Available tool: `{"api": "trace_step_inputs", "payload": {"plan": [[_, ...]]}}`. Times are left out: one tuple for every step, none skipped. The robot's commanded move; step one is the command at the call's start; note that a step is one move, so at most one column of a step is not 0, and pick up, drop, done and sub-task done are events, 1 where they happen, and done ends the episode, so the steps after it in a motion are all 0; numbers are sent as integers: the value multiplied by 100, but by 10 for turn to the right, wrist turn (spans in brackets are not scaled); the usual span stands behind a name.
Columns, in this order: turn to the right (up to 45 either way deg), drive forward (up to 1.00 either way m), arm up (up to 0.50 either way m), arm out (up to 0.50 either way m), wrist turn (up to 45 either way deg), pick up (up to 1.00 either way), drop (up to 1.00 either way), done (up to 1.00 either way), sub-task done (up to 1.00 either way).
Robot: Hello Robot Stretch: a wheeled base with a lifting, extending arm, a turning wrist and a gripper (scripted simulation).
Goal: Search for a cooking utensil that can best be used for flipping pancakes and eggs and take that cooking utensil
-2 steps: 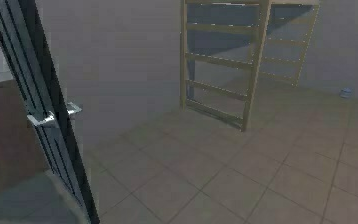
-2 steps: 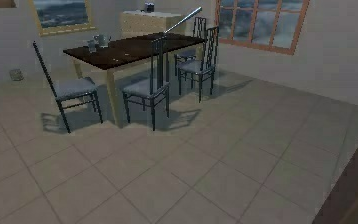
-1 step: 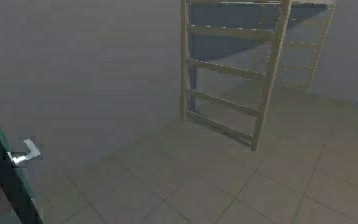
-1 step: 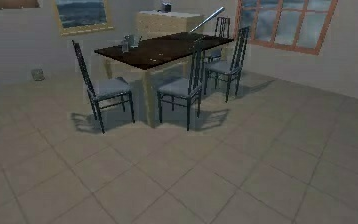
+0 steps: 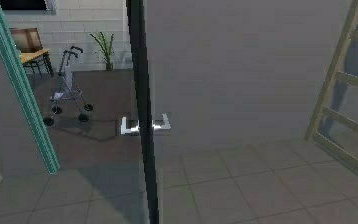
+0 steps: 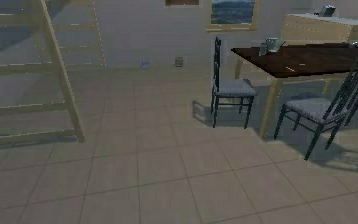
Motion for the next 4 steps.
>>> {"api": "trace_step_inputs", "payload": {"plan": [[0,35,0,0,0,0,0,0,0],[-450,0,0,0,0,0,0,0,0],[-90,0,0,0,0,0,0,0,0],[0,45,0,0,0,0,0,0,0]]}}
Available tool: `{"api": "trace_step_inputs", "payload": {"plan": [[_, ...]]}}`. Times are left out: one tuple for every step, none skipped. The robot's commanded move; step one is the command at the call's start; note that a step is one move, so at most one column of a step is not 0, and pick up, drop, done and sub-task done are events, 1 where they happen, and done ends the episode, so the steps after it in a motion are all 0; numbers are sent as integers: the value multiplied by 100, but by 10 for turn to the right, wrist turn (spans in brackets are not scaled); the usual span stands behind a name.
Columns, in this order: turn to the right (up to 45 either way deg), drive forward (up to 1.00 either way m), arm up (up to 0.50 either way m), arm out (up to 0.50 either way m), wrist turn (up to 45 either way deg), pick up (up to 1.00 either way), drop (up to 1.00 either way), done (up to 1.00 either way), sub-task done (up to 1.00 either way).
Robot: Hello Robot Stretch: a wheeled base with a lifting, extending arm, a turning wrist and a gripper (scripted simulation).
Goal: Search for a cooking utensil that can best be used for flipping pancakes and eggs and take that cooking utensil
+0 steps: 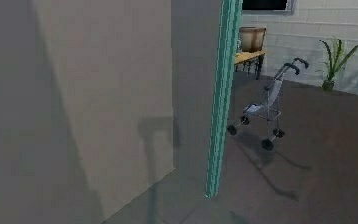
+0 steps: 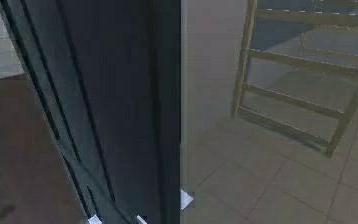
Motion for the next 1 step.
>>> {"api": "trace_step_inputs", "payload": {"plan": [[300,0,0,0,0,0,0,0,0]]}}
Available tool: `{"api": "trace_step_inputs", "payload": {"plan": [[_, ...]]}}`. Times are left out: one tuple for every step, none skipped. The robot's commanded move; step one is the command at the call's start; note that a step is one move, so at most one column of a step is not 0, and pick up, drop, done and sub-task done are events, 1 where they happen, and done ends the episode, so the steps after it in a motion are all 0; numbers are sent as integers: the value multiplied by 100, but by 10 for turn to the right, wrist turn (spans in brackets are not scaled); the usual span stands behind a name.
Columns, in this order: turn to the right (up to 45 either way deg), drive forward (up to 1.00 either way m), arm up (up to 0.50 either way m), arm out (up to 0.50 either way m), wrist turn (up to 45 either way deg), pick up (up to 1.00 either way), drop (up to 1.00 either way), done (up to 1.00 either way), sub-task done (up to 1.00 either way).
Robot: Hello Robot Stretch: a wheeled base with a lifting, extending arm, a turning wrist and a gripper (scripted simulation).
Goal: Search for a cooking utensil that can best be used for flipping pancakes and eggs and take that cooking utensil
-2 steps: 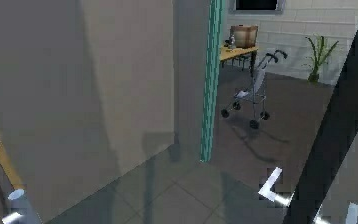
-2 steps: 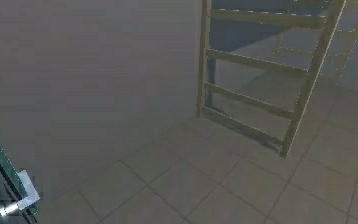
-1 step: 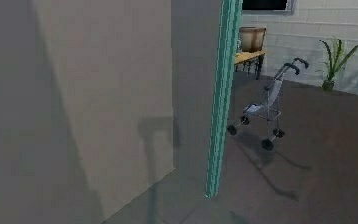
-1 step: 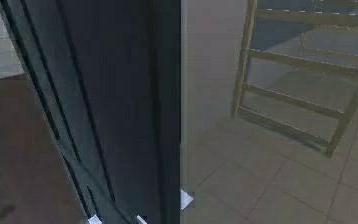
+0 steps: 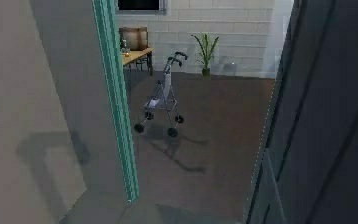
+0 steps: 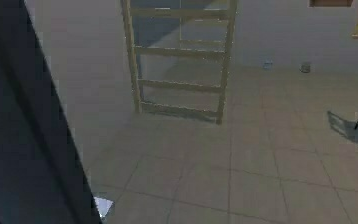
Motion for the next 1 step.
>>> {"api": "trace_step_inputs", "payload": {"plan": [[0,45,0,0,0,0,0,0,0]]}}
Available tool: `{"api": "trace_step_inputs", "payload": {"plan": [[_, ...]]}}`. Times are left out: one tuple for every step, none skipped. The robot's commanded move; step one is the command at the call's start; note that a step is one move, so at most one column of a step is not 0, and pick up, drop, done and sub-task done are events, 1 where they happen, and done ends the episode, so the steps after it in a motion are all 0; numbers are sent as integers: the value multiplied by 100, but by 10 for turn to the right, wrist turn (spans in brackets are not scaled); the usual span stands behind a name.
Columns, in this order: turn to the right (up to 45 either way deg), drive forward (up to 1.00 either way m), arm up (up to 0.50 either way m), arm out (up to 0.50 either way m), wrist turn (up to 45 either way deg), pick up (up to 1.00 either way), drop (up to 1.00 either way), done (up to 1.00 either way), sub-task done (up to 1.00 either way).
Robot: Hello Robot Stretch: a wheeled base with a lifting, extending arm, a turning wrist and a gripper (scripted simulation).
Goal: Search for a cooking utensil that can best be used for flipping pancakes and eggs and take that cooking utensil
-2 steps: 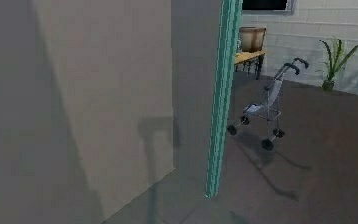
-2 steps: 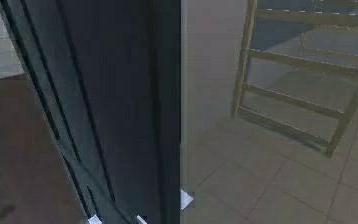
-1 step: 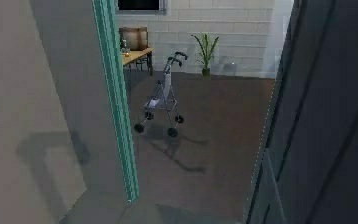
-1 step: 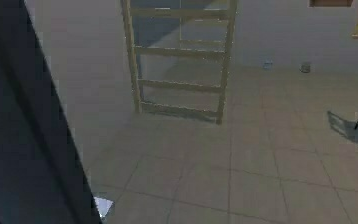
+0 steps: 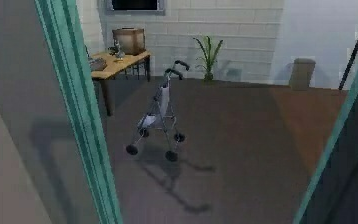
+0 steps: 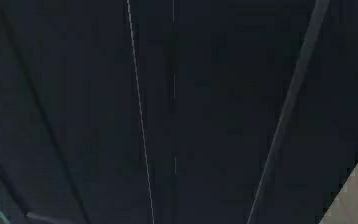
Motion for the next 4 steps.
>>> {"api": "trace_step_inputs", "payload": {"plan": [[150,0,0,0,0,0,0,0,0],[0,90,0,0,0,0,0,0,0],[450,0,0,0,0,0,0,0,0],[90,0,0,0,0,0,0,0,0]]}}
